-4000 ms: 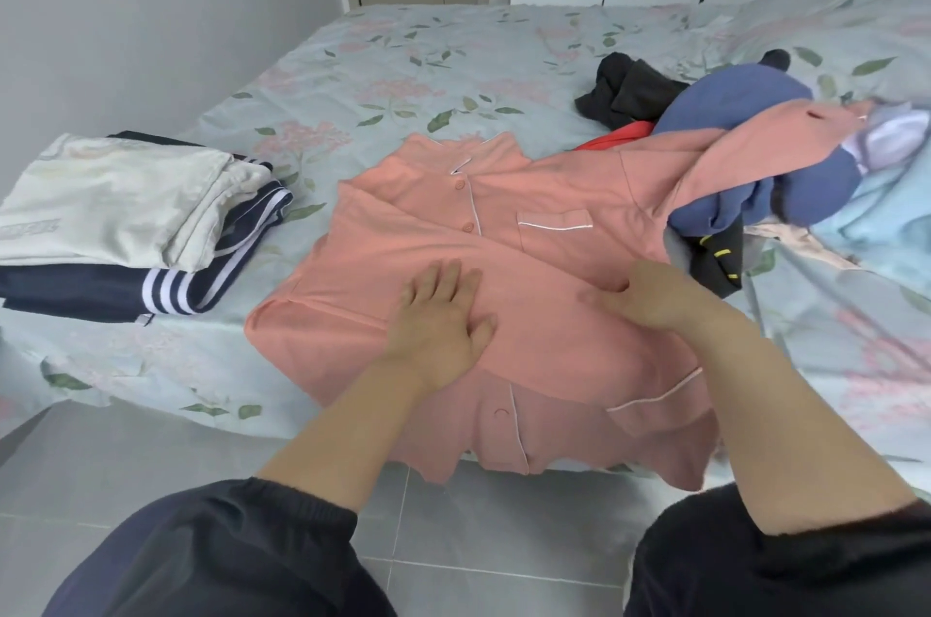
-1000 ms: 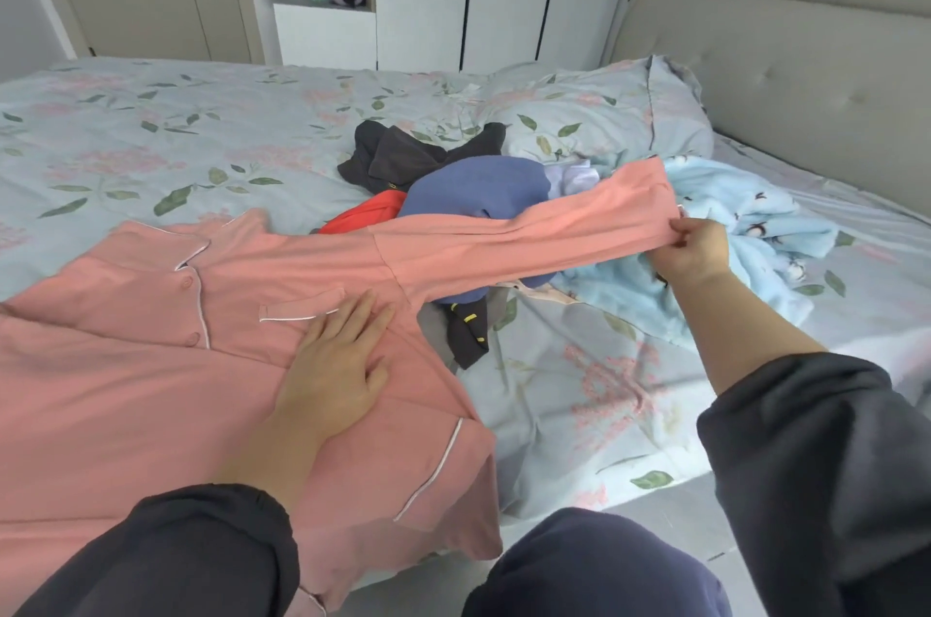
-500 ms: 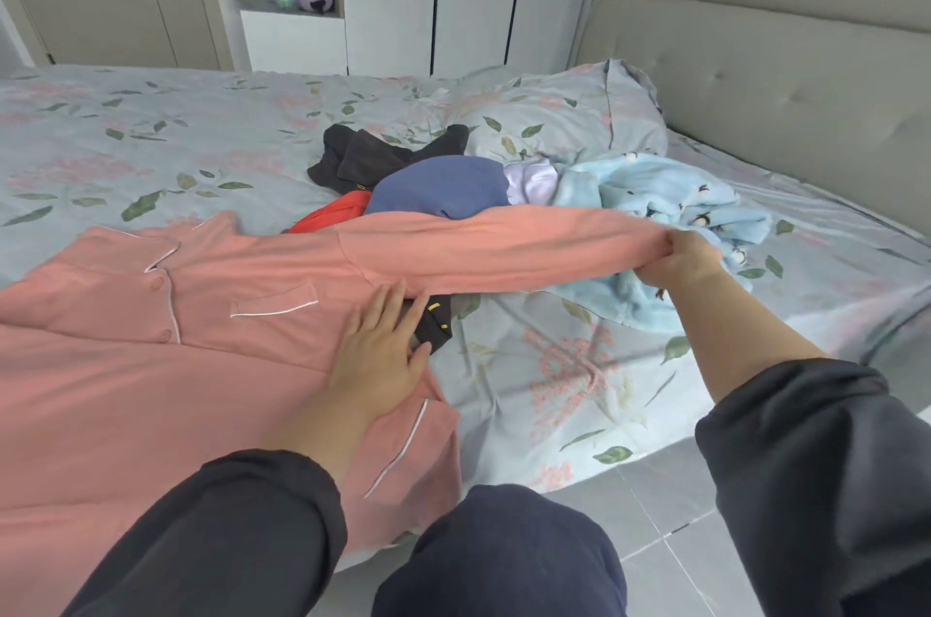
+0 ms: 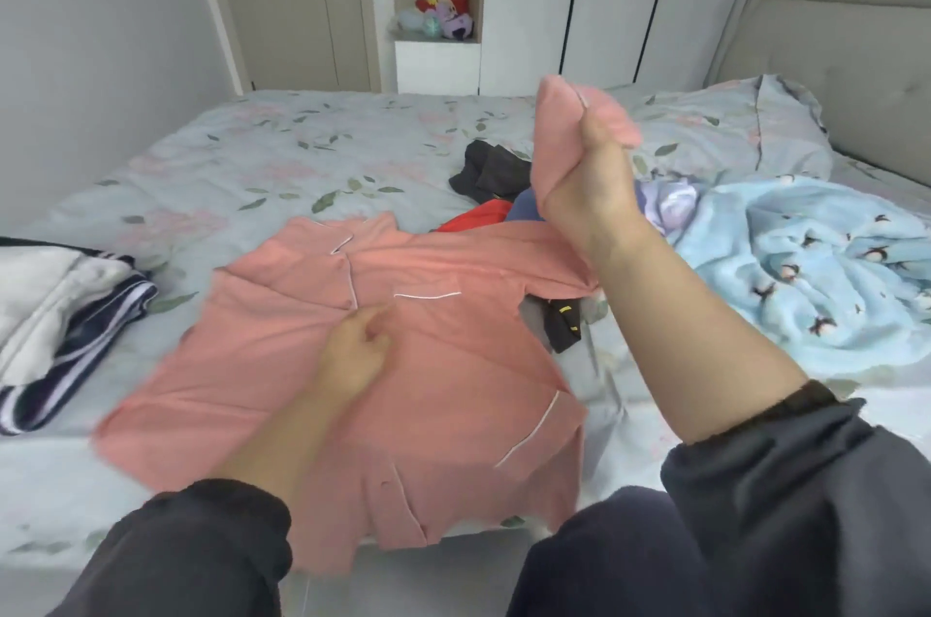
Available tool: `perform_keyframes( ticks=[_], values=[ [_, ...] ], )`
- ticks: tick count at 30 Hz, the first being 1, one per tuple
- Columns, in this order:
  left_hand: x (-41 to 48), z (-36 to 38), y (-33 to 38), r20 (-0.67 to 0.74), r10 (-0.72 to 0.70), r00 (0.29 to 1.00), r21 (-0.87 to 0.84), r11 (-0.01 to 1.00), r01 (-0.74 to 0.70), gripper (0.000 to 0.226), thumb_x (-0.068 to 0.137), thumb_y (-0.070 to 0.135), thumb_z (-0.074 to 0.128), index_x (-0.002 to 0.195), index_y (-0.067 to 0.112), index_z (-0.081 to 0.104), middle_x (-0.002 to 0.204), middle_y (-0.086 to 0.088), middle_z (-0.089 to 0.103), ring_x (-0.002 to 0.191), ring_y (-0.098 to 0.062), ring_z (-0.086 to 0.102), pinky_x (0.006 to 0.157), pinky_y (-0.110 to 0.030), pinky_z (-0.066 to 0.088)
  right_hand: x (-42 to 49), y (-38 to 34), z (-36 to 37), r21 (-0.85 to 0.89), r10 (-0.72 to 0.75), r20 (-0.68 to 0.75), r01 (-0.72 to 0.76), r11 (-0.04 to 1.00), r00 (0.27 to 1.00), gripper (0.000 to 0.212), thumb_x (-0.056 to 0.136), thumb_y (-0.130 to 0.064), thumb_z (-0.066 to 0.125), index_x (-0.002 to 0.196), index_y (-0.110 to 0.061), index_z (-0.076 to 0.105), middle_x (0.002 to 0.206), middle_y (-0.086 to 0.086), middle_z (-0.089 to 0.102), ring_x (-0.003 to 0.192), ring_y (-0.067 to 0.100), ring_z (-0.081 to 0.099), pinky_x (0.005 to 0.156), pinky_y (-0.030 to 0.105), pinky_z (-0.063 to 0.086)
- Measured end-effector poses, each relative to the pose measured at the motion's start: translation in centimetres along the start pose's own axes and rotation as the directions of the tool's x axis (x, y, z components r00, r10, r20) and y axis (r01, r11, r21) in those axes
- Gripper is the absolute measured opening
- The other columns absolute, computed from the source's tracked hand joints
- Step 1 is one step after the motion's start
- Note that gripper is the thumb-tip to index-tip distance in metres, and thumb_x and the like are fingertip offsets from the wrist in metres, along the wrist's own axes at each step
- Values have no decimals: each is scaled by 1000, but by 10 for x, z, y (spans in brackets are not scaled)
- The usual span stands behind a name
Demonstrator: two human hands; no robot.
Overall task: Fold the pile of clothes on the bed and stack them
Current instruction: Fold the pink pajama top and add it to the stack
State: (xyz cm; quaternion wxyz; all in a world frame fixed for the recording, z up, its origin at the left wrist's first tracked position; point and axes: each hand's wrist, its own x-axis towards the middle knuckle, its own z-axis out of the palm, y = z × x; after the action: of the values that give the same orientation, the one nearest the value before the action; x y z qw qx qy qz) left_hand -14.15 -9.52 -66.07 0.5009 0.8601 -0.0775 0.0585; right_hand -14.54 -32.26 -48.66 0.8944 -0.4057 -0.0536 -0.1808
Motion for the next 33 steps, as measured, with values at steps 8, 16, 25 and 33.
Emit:
perform_keyframes(
  ticks=[8, 16, 25, 33],
  values=[
    [-12, -120, -28, 277, -490, 826, -691, 496, 526, 43, 99, 44, 34, 102, 10, 59, 94, -13, 66, 84, -27, 64, 71, -35, 49, -86, 131, 16, -856, 696, 409, -14, 516, 590, 75, 92, -5, 58, 151, -10, 13, 153, 5, 28, 139, 11, 31, 99, 10, 33],
    [-31, -102, -34, 145, -376, 915, 381, 875, 299, 59, 81, 20, 72, 135, 16, 50, 126, -1, 57, 106, -18, 59, 88, -24, 46, -90, 170, -58, -843, 308, -78, -228, 487, 948, 26, 89, 5, 45, 100, 1, 69, 74, 12, 66, 57, 18, 54, 55, 25, 45],
    [-45, -76, -28, 42, -217, 975, 751, 650, 112, 47, 78, 19, 62, 124, 16, 54, 118, -8, 49, 107, -29, 54, 83, -32, 44, -95, 190, -59, -898, 248, -19, -126, 423, 969, 31, 84, 5, 47, 76, -19, 65, 82, 3, 67, 75, 18, 60, 78, 34, 47],
    [-50, -140, -16, 391, -515, 762, -198, 762, 617, 28, 69, -9, 35, 69, 9, 57, 66, -11, 49, 60, -22, 48, 57, -25, 38, -94, 177, -57, -844, 45, -10, -32, 536, 999, 29, 85, 7, 44, 82, -13, 66, 74, 3, 64, 55, 4, 53, 57, 19, 44]
  ],
)
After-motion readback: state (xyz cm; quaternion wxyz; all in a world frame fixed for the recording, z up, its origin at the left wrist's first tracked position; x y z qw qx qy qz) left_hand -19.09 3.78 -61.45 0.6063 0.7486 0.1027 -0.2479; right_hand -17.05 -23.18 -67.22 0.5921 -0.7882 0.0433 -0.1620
